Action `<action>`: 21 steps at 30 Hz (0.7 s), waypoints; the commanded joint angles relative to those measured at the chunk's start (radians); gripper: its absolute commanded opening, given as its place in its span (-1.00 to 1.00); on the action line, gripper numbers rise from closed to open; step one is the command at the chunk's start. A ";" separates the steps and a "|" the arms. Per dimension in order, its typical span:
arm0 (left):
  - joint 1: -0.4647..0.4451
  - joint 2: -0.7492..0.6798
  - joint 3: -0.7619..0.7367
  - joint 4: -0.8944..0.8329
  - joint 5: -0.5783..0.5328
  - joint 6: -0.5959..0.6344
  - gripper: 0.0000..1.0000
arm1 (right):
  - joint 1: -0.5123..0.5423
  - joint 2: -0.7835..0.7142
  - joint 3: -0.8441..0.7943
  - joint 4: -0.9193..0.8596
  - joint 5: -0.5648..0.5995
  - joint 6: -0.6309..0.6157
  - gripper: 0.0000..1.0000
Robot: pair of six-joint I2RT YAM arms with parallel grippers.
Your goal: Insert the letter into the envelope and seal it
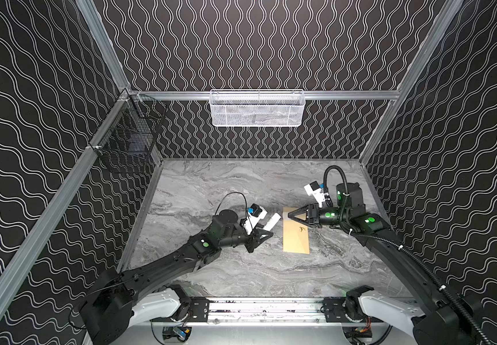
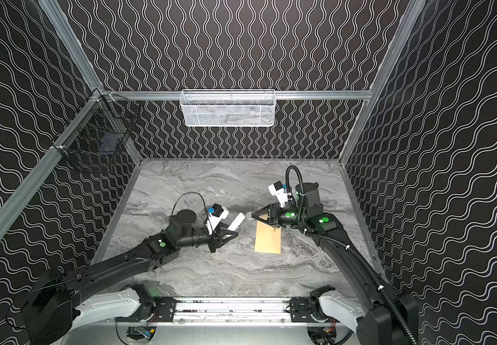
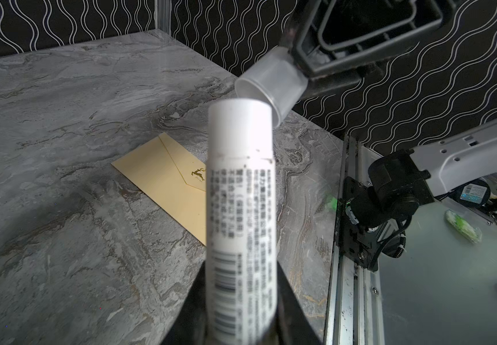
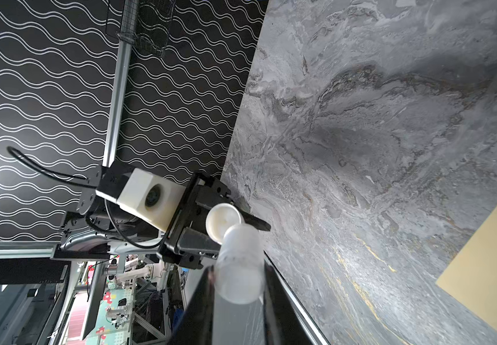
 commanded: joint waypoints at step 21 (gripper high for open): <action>0.003 0.017 -0.026 0.103 0.101 0.019 -1.00 | 0.033 0.060 -0.024 0.119 -0.038 0.030 -0.52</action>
